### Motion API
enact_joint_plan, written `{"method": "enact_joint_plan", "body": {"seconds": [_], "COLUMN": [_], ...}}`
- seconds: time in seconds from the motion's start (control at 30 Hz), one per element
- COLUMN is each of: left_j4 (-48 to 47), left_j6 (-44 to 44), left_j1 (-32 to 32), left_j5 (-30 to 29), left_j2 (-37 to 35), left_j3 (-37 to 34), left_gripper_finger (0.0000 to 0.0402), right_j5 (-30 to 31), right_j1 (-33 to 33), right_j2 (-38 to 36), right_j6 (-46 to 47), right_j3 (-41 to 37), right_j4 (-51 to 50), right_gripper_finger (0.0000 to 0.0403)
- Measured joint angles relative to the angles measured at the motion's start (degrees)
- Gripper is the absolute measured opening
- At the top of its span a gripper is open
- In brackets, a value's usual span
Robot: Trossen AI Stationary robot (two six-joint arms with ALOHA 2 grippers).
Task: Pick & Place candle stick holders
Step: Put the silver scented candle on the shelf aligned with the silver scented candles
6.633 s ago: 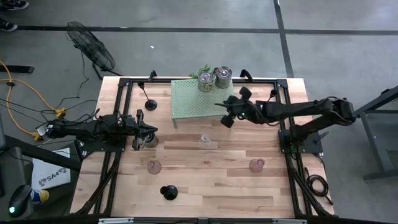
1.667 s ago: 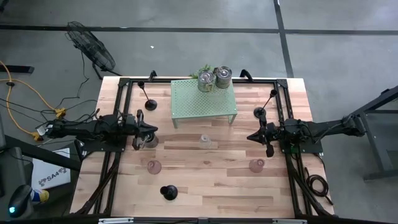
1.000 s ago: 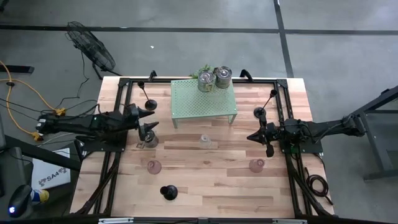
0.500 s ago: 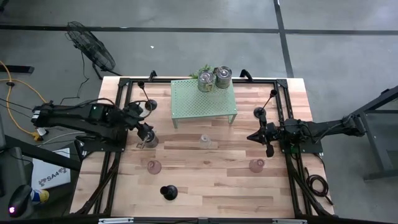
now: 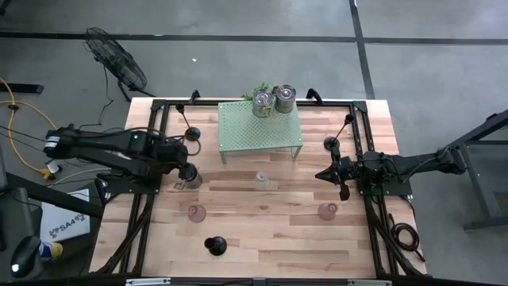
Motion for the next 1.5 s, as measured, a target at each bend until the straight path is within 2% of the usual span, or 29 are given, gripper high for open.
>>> {"method": "enact_joint_plan", "body": {"seconds": [0.27,0.5,0.73,1.2,1.3,1.5], "left_j4": [0.13,7.01,6.58,8.78,8.6,8.19], "left_j6": [-2.53,1.16,2.86,7.93,8.05,7.62], "left_j1": [0.0,0.0,0.0,0.0,-0.01,-0.02], "left_j5": [0.19,0.23,0.28,-4.69,-7.47,-7.75], "left_j2": [6.11,10.3,10.46,10.46,10.46,10.46], "left_j3": [0.0,0.0,0.0,0.0,0.0,0.0], "left_gripper_finger": [0.0354,0.0354,0.0354,0.0354,0.0354,0.0354], "right_j5": [0.01,0.02,0.02,0.0,0.0,0.0], "right_j1": [0.0,-0.01,0.01,-0.01,-0.01,-0.01], "right_j2": [-0.02,-0.02,0.0,0.0,0.0,-0.02], "right_j6": [-0.01,0.01,0.01,-0.01,0.0,0.01], "right_j3": [-0.01,-0.01,0.0,0.0,0.0,-0.02], "right_j4": [0.0,0.0,0.0,0.0,0.0,0.0], "right_gripper_finger": [0.0004,0.0005,0.0004,0.0004,0.0004,0.0004]}}
